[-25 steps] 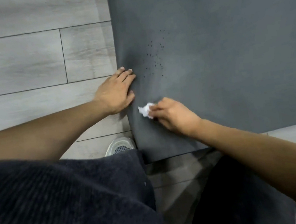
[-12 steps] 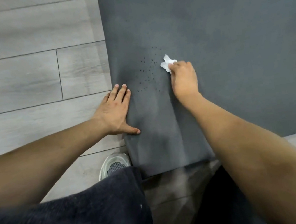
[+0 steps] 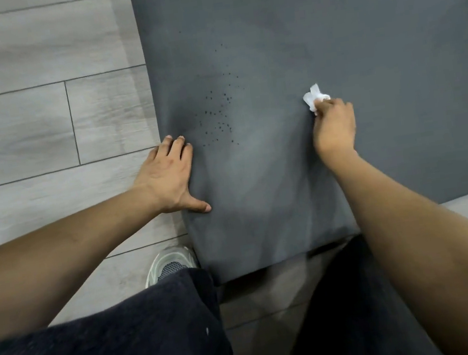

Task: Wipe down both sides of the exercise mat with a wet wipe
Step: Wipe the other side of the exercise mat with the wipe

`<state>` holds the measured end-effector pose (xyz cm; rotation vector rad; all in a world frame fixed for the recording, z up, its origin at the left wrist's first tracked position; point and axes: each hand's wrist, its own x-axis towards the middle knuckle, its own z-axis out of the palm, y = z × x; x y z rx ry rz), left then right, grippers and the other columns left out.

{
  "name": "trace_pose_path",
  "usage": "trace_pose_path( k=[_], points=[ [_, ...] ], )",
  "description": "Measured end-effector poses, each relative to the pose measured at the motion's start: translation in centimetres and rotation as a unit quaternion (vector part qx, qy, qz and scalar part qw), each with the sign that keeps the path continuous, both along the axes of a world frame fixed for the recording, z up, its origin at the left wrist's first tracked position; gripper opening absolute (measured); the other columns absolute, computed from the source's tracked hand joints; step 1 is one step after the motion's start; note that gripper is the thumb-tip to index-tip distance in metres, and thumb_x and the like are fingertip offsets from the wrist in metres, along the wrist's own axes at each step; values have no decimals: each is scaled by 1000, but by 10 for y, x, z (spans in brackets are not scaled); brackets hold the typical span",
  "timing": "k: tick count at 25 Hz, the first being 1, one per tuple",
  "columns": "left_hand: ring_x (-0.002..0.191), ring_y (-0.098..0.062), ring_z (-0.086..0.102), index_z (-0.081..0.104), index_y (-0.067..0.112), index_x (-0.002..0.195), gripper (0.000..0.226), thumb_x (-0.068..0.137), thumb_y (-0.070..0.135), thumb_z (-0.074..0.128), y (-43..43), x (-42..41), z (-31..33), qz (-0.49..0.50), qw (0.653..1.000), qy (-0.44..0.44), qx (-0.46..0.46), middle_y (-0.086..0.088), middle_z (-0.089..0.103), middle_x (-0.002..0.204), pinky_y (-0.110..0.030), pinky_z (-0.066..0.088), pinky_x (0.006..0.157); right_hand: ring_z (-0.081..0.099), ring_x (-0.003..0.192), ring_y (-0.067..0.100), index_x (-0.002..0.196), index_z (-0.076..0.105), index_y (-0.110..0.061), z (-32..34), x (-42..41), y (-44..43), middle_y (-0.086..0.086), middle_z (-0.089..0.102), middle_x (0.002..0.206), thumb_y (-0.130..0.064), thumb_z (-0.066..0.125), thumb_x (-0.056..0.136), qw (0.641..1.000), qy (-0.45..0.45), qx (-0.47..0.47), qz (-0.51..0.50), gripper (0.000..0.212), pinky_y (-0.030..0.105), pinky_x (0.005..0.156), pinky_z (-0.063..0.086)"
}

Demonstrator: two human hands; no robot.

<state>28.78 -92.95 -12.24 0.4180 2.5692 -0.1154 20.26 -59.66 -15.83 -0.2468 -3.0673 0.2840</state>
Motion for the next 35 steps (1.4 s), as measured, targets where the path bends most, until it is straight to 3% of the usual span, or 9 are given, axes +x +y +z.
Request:
trace_pose_path(
  k=[2,8,12,15,22,26,29,32,35],
  points=[
    [152,-40,19,20,3,155,145,52,94,65,9,-4,4,-16,999,3,-37,-17,25,160,-46,23,124,55,86,38,112,67,-14,1,8,-28,18,66,103,-7,40,85,1000,20,-9,-12,39,39,71,40],
    [147,-43,24,0,18,162,150,52,89,73,25,-12,11,-15,996,-20,-84,-17,25,154,-49,29,119,51,75,30,104,71,-18,1,76,-125,8,59,88,-16,67,81,932,20,4,361,23,38,62,40],
    [146,-43,24,-1,18,162,150,52,90,72,25,-10,14,-13,995,-26,-94,-17,22,154,-48,31,117,53,80,37,116,69,-19,4,32,-18,18,55,91,-13,56,89,994,25,24,106,31,42,68,42],
    [142,-44,28,0,14,161,153,50,88,75,34,-10,16,-11,993,-24,-113,-18,24,151,-48,34,115,52,98,35,113,65,-8,9,38,-20,22,53,105,-10,51,91,998,0,-64,2,27,42,83,42],
    [142,-42,30,3,11,160,153,50,87,76,40,-7,18,-11,991,-10,-135,-19,26,150,-46,36,113,48,69,30,114,68,-14,4,119,-108,10,51,82,-18,58,85,926,4,-36,377,31,37,58,35],
    [142,-41,29,4,11,160,151,51,87,76,40,-5,20,-3,992,-14,-124,-19,25,150,-46,37,113,52,77,38,118,65,-19,14,78,-9,11,45,82,-20,49,93,998,18,-9,63,30,42,66,43],
    [141,-41,32,10,6,158,152,48,86,78,48,-5,21,-6,990,-6,-139,-21,28,148,-45,38,111,53,79,40,105,64,-13,10,85,-1,10,45,86,-16,46,92,997,25,-69,-14,22,48,73,49],
    [142,-35,32,27,1,151,140,49,82,80,56,-3,19,-115,983,53,-131,-14,32,150,-41,37,109,49,67,35,113,64,-9,-1,131,-78,15,52,83,-17,41,86,982,24,-83,166,36,42,58,45],
    [153,-33,17,10,6,160,142,59,80,77,52,-7,16,-156,982,24,-101,-7,9,169,-41,24,121,46,68,30,115,66,-13,8,160,-99,9,50,81,-23,42,86,936,-22,-25,352,39,36,57,35]
  ],
)
